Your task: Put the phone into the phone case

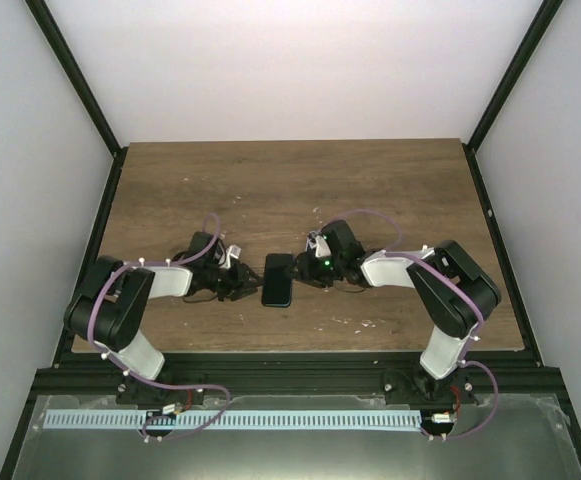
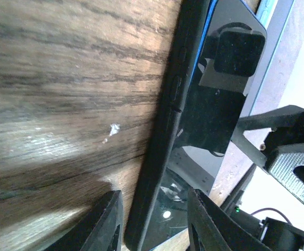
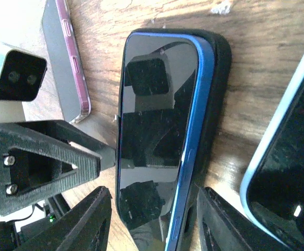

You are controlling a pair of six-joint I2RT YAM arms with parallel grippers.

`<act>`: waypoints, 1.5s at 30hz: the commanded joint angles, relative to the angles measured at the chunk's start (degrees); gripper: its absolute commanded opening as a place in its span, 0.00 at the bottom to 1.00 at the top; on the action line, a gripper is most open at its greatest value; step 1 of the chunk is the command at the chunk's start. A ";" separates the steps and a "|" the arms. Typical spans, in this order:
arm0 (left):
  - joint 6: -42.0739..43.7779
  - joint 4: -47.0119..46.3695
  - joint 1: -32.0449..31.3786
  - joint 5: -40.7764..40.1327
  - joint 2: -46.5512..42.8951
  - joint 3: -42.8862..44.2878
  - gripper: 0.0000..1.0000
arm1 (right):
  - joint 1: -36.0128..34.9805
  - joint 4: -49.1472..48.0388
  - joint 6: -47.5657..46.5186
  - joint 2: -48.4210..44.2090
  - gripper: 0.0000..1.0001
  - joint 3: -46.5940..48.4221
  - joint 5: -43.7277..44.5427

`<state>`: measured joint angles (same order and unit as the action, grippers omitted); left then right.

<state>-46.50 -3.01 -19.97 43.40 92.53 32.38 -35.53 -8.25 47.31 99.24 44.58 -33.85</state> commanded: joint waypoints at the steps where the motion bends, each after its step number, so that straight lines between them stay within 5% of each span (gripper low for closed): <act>1: -1.65 -4.06 -0.25 1.76 1.86 -1.76 0.34 | -1.30 0.14 0.69 1.73 0.47 2.95 4.63; 18: -8.43 -11.53 -3.41 1.59 1.20 -4.20 0.28 | -3.05 -7.01 1.45 6.00 0.54 5.34 -2.25; 31: -0.01 0.74 0.18 -4.22 -2.11 0.40 0.35 | -2.70 -0.49 -0.87 1.31 0.60 0.66 3.34; 45: -1.22 -5.23 -0.18 -0.90 2.09 -1.47 0.32 | -2.88 -6.94 4.98 5.73 0.62 2.71 -4.10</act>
<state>-47.92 -6.59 -19.86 41.69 93.03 31.77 -37.71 -12.12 49.21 103.07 45.71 -34.65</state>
